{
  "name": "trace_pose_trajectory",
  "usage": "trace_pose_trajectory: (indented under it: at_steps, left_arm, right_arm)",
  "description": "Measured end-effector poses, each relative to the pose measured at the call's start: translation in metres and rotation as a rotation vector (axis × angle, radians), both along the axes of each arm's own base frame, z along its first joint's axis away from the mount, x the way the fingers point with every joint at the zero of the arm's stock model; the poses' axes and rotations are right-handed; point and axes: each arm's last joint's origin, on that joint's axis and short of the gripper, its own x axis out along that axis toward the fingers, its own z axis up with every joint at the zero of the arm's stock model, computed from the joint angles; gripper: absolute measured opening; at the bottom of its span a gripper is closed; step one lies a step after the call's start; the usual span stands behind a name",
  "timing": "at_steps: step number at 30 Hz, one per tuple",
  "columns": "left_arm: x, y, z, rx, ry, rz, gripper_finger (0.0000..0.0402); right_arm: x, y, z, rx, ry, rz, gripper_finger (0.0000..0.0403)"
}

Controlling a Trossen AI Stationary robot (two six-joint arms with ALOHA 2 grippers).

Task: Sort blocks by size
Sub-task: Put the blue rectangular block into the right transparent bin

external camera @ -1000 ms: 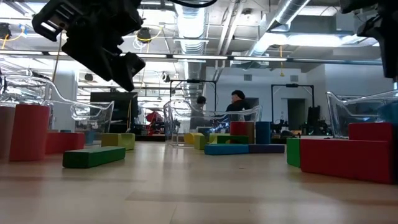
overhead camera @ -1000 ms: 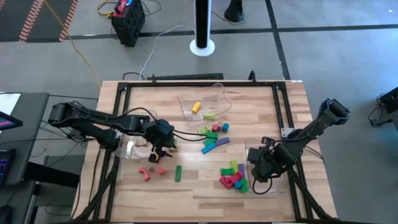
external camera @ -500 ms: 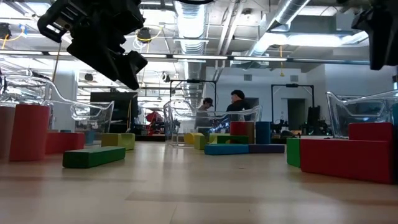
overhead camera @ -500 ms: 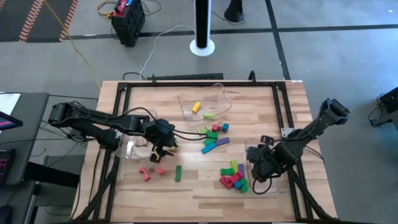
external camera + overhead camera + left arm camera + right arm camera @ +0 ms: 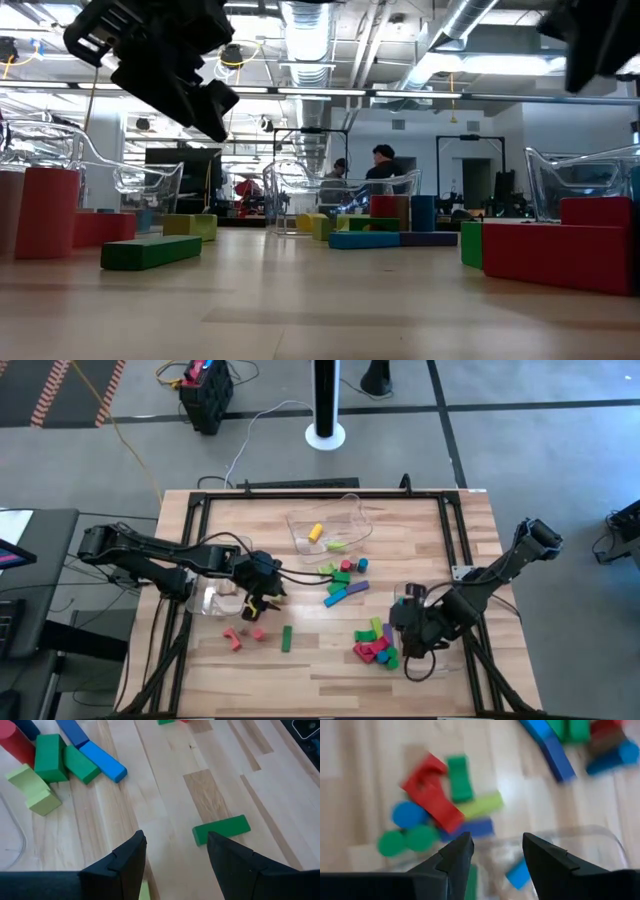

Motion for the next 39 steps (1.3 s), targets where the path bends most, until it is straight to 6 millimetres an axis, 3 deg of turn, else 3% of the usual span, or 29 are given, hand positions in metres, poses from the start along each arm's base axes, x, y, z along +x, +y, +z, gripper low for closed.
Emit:
trace_pose_trajectory:
  at_steps: [6,15,22,30,39]
  left_arm:
    - [0.0,0.0,0.0,-0.001,-0.004,0.0,0.0203]
    - [0.0,0.0,0.0,-0.012,0.001,0.01,0.0203]
    - [0.002,-0.001,0.002,-0.023,-0.021,0.016,0.0203]
    - [0.002,-0.001,0.002,-0.036,-0.026,0.019,0.0203]
    - [0.002,-0.003,0.003,-0.031,-0.031,0.004,0.0203]
  right_arm:
    - [0.016,0.005,0.001,-0.009,-0.089,0.139,0.0205]
    - [0.042,0.004,-0.03,-0.091,0.028,0.274,0.0205]
    - [0.059,-0.003,-0.051,-0.079,0.113,0.298,0.0194]
    - [0.074,-0.009,-0.072,0.053,0.194,0.301,0.0176]
    - [0.074,-0.012,-0.071,0.087,0.208,0.262,0.0172]
